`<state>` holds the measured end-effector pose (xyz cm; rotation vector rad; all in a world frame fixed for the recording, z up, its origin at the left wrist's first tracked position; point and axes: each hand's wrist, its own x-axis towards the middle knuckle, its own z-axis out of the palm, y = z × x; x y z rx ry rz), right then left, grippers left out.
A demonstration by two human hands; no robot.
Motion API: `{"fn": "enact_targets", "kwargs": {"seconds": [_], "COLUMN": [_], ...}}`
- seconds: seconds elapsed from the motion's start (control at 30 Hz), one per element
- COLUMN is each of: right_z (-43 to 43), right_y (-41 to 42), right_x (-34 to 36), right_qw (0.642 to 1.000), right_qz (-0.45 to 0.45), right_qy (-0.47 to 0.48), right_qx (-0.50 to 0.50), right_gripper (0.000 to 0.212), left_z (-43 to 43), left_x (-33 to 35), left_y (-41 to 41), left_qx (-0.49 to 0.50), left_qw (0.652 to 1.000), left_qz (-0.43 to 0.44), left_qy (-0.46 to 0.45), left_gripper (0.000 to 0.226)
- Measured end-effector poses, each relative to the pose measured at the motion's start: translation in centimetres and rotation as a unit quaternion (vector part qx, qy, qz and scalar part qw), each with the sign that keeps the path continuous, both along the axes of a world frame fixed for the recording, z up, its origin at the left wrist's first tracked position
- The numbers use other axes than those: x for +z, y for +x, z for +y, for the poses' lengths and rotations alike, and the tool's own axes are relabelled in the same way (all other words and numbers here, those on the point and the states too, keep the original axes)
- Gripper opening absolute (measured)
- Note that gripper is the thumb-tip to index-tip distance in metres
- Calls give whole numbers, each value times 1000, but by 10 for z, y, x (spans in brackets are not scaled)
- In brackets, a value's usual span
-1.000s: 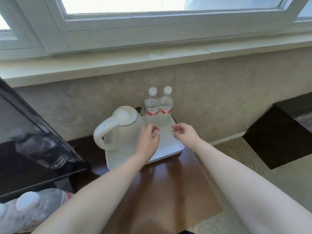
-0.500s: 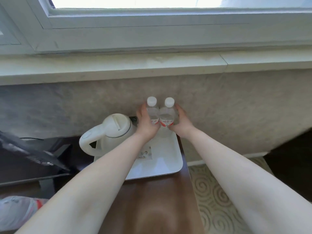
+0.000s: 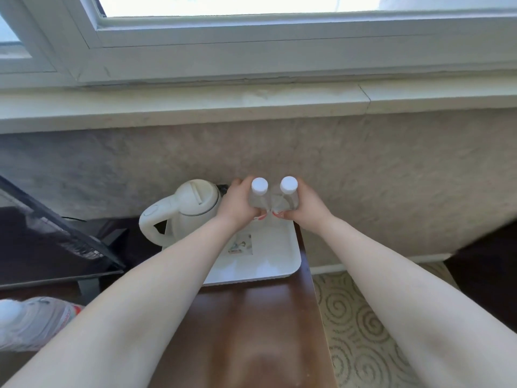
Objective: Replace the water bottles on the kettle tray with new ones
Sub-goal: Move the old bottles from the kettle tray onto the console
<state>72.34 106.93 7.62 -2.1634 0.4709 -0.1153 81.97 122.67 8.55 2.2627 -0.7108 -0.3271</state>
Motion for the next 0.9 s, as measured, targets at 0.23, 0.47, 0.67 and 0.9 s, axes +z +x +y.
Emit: {"fn": "enact_targets", "kwargs": {"seconds": [0.23, 0.47, 0.67, 0.9], "right_z": [21, 83, 162, 246], "right_y": [-40, -87, -132, -170], "right_x": [41, 83, 85, 56], "right_qw": [999, 995, 992, 993], "right_qz": [-20, -39, -31, -6], "right_qy": [-40, -57, -40, -13], "right_qx": [-8, -74, -113, -117], "right_gripper": [71, 71, 59, 65], "left_z": [30, 81, 147, 231], "left_x": [24, 62, 68, 47], "left_y": [-35, -57, -84, -115], "left_qx": [-23, -83, -143, -164], "left_qw": [997, 988, 984, 984], "left_qz": [-11, -35, -32, -5], "left_qy": [-79, -123, -101, -72], "left_gripper": [54, 57, 53, 62]}}
